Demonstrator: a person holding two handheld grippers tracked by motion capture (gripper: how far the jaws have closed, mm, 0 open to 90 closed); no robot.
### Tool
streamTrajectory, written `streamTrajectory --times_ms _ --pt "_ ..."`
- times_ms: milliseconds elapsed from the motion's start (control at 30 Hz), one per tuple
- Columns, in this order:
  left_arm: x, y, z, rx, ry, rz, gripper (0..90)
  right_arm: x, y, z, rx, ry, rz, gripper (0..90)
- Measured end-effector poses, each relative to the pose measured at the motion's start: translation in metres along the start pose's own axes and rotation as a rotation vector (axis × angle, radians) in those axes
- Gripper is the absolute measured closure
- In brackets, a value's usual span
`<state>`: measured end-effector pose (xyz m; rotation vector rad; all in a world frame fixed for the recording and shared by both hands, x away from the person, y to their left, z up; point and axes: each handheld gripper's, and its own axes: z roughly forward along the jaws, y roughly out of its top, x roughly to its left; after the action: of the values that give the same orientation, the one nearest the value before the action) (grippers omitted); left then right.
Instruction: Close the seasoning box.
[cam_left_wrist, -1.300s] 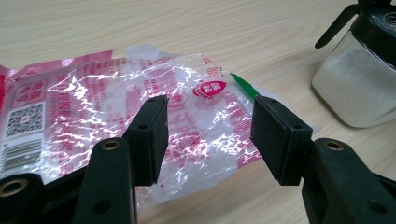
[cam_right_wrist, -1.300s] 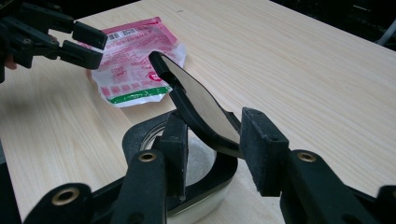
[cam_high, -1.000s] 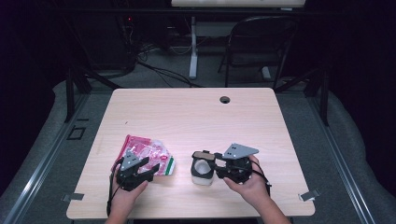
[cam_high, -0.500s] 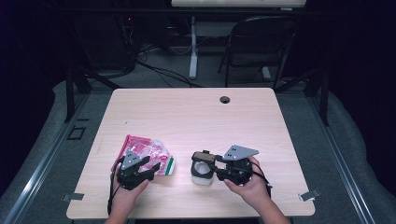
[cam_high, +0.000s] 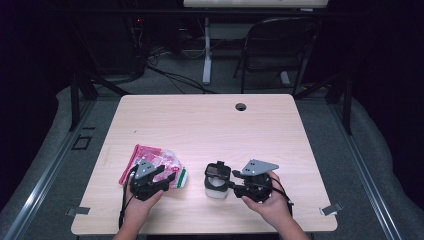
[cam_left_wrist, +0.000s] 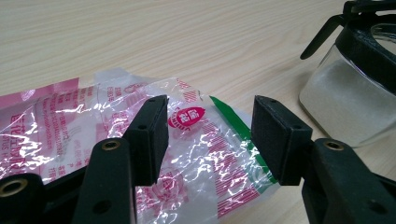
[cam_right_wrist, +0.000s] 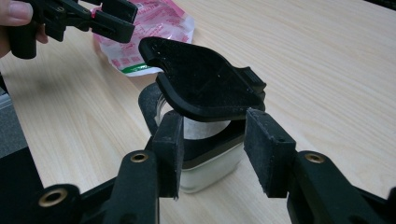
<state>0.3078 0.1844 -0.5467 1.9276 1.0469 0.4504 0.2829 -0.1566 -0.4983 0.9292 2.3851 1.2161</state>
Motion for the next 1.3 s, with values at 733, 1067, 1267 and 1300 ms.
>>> streamTrajectory --times_ms 733,1067,1267,1300 --pt "-0.0023 0.0005 0.0029 0.011 -0.001 0.010 46.4 -0.0030 -0.0083 0.0074 0.045 0.010 0.025 57.2" --pt "-0.0020 -0.0001 0.0021 0.010 0.003 0.011 46.5 -0.0043 -0.0081 0.0093 0.051 0.026 0.026 49.9" --pt "-0.0011 -0.0009 0.0006 0.009 0.006 0.008 46.4 -0.0040 -0.0056 0.0099 0.058 0.076 0.005 44.4" --pt "-0.0009 -0.0011 0.0003 0.009 0.008 0.005 46.4 -0.0039 -0.0051 0.0099 0.059 0.081 0.001 44.0"
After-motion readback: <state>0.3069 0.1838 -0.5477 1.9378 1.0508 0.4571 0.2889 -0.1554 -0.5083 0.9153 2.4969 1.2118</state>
